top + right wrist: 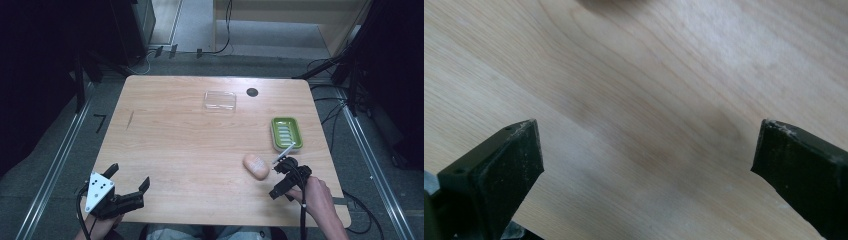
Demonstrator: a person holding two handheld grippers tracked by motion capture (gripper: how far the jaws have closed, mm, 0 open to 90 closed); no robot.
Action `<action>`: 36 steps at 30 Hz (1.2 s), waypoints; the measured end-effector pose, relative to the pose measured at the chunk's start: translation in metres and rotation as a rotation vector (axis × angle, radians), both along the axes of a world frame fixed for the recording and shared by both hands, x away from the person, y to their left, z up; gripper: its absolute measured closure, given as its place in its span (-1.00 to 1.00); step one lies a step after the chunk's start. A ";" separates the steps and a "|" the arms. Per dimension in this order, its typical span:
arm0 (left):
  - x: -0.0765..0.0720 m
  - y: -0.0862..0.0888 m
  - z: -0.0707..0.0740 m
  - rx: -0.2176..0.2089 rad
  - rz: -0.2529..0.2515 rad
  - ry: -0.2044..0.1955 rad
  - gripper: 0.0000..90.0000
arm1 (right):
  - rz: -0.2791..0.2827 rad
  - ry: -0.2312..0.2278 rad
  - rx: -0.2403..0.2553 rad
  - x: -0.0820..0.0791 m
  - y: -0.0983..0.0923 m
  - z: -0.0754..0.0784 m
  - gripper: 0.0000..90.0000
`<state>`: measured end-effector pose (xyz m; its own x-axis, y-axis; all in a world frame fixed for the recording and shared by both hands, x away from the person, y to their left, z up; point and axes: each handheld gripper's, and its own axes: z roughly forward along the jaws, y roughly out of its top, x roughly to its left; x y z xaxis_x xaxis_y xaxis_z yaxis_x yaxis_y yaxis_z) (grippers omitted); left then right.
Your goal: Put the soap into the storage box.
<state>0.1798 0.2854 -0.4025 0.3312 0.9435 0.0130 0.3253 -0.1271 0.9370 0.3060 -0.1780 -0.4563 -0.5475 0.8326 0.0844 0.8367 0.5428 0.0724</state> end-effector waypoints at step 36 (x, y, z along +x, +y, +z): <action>0.003 -0.002 0.000 0.004 -0.006 0.011 -1.00 | 0.084 0.035 0.024 0.067 0.061 0.004 -1.00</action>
